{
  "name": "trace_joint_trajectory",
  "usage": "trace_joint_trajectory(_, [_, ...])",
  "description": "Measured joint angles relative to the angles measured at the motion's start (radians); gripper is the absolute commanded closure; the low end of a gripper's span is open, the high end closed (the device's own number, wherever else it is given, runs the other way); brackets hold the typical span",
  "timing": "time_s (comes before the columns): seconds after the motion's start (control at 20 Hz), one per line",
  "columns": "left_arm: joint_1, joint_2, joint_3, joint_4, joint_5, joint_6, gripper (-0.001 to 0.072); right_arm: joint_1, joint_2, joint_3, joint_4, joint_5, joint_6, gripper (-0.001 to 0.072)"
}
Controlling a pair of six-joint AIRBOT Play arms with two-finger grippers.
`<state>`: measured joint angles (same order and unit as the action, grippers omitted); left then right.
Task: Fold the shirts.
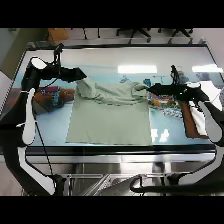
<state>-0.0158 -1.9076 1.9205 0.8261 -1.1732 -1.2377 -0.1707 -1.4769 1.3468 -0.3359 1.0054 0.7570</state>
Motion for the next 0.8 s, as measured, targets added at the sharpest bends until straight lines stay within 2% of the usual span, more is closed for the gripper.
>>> trace_joint_trajectory(0.2, [0.054, -0.046, 0.095, -0.042, -0.177, -0.093, 0.0056, -0.042, -0.034, 0.008, -0.005, -0.040, -0.018, 0.0694])
trace_joint_trajectory(0.35, [0.109, 0.046, -0.017, -0.020, -0.319, -0.145, 0.0056, -0.085, -0.042, 0.011, -0.008, -0.045, -0.025, 0.0693])
trace_joint_trajectory(0.45, [0.134, 0.157, -0.182, 0.062, -0.380, -0.169, 0.0056, -0.124, -0.041, 0.012, -0.008, -0.031, -0.026, 0.0694])
trace_joint_trajectory(0.6, [0.150, 0.335, -0.470, 0.204, -0.393, -0.185, 0.0056, -0.190, -0.025, 0.013, -0.008, 0.002, -0.027, 0.0693])
trace_joint_trajectory(0.8, [0.156, 0.522, -0.835, 0.308, -0.284, -0.195, 0.0056, -0.261, -0.010, 0.013, -0.009, 0.064, -0.029, 0.0694])
